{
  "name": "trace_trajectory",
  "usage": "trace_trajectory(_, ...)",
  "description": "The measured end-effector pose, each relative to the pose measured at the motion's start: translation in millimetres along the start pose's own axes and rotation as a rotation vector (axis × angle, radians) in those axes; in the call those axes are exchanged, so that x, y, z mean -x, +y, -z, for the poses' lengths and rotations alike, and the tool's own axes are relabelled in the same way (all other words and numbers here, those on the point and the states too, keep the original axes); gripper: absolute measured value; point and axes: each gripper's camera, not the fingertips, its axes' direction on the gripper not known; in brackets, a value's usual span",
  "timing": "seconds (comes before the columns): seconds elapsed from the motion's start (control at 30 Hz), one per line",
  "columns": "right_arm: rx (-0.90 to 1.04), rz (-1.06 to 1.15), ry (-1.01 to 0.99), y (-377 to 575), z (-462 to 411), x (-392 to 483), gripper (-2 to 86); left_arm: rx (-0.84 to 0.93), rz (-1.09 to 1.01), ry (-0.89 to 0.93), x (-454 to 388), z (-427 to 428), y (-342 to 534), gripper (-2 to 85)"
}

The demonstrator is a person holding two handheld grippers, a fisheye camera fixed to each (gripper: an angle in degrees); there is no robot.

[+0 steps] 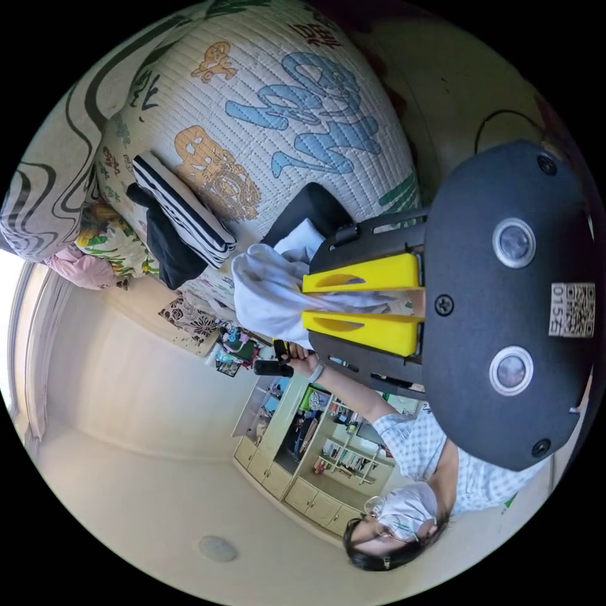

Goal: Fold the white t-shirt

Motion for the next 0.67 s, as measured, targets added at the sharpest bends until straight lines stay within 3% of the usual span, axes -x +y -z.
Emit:
trace_trajectory(0.2, -0.103, 0.002, 0.119, -30.2, 31.7, -6.3, 8.1, -0.1, -0.058, -0.175, -17.9, 31.5, -18.1, 8.1)
trace_trajectory(0.33, -0.087, -0.048, 0.193, -79.4, 8.9, -25.4, 9.3, -0.121, 0.009, -0.311, -17.7, 21.7, -65.9, 11.0)
trace_trajectory(0.67, 0.182, -0.224, 0.174, -172.2, -90.5, -88.3, 10.4, 0.06, 0.148, -0.052, 49.4, -67.9, -154.8, 11.1)
